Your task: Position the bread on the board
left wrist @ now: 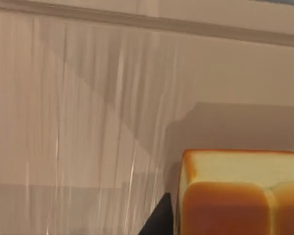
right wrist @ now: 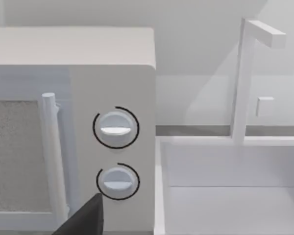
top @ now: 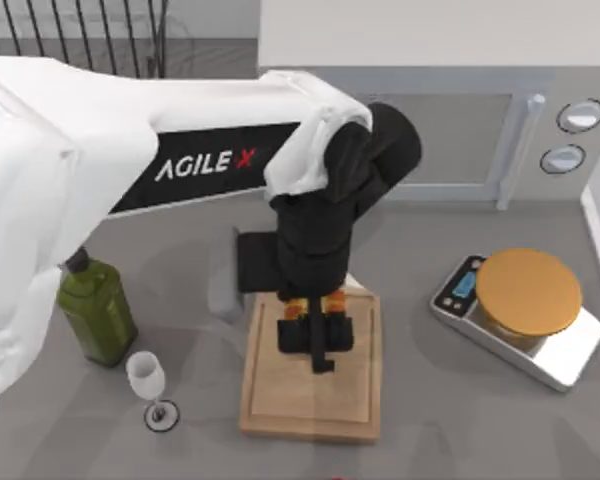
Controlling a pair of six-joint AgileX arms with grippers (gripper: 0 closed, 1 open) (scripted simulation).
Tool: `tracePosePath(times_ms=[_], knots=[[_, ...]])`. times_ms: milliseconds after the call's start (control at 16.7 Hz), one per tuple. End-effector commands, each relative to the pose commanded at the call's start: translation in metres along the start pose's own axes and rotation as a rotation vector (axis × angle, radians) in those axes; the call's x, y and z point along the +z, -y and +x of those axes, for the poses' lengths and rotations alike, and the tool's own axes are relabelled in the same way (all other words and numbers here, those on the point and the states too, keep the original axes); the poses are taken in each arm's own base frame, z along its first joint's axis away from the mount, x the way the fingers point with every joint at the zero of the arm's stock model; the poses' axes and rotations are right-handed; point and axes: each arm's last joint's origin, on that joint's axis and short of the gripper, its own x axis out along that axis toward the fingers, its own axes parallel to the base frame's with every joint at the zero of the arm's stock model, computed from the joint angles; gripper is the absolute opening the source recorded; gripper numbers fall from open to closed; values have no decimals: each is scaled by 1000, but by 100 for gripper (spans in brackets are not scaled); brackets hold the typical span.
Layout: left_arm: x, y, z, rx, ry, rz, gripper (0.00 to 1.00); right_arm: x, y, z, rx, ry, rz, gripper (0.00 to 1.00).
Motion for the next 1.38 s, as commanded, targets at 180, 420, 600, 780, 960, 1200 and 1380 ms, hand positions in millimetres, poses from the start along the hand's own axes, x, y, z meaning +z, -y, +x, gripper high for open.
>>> tracePosePath(times_ms=[180,420,600,780,960,1200,1380], knots=[[0,0,0,0,0,0,0,0,0,0,0,0,0,100],[0,0,0,0,0,0,23,0,0,0,0,0,0,100],[0,0,0,0,0,0,45,0,0,0,0,0,0,100],[0,0,0,0,0,0,68,0,0,0,0,0,0,100],[0,0,0,0,0,0,90,0,0,0,0,0,0,100],[0,0,0,0,0,0,100,0,0,0,0,0,0,100],[0,0,0,0,0,0,100,0,0,0,0,0,0,100]])
